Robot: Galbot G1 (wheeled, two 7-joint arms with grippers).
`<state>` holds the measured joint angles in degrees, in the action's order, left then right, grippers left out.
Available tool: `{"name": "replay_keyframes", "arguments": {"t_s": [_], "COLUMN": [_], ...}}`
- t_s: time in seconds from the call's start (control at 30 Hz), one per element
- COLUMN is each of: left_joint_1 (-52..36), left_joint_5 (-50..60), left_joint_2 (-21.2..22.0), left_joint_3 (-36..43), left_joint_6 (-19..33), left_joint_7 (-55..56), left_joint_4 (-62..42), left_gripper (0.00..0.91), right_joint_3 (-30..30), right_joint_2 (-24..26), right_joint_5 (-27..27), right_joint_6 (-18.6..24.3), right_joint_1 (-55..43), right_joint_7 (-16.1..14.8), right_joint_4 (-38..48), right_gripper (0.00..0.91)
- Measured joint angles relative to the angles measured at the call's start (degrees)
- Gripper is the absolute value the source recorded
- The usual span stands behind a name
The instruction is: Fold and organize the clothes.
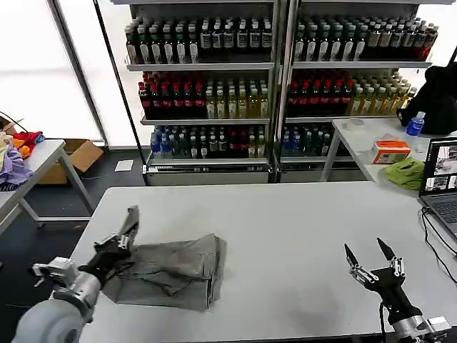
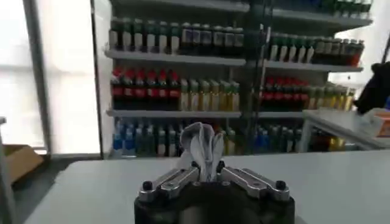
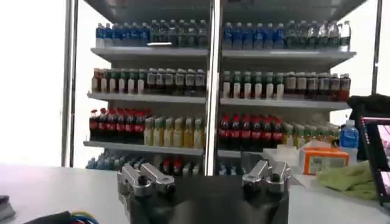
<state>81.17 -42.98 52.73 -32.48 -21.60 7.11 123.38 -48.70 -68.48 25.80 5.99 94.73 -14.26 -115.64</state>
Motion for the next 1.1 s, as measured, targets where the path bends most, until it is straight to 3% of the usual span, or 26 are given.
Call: {"name": "replay_keyframes", "arguments": {"t_s": [0.4,0.43,0.47,0.5,0.8,1.1], "left_joint_1": [-7.3,-7.8,-8.3,-8.7,-9.3,-7.4], "left_joint_5": [-0.6,-0.6,-0.5,-0.5,1.0,0.4], "left_joint_2": [5.3,5.8,6.4,6.9,9.7,10.0], "left_joint_3": [15.2,16.0,16.8,17.4,21.1,19.4], "left_joint_6": [-1.0,-1.1,-1.2,-1.3,-1.7,-2.6], "left_joint_7": [3.4,3.5,3.6,3.6,2.9,3.4], "left_joint_4": [-3.4,-3.8,-4.5,-5.0,-6.9,-3.1], "left_gripper": [0.010,0.131,0.635,0.907,0.907,0.907], "right_joint_3": [-0.4,-0.4,-0.4,-0.5,-0.2,0.7], "right_joint_2": [-0.7,-0.7,-0.7,-0.6,-0.6,-0.4], "right_joint_5": [-0.3,-0.3,-0.3,-0.4,-0.5,-0.4], "right_joint_6": [0.0,0.0,0.0,0.0,-0.3,-0.9], "right_joint_1": [1.0,1.1,1.1,1.1,0.7,-0.4], "right_joint_7": [0.0,0.0,0.0,0.0,-0.2,-0.2], "right_joint_4": [-0.3,-0.3,-0.3,-0.3,-0.1,0.2], "right_gripper": [0.907,0.907,0.907,0.907,0.907,0.907]}}
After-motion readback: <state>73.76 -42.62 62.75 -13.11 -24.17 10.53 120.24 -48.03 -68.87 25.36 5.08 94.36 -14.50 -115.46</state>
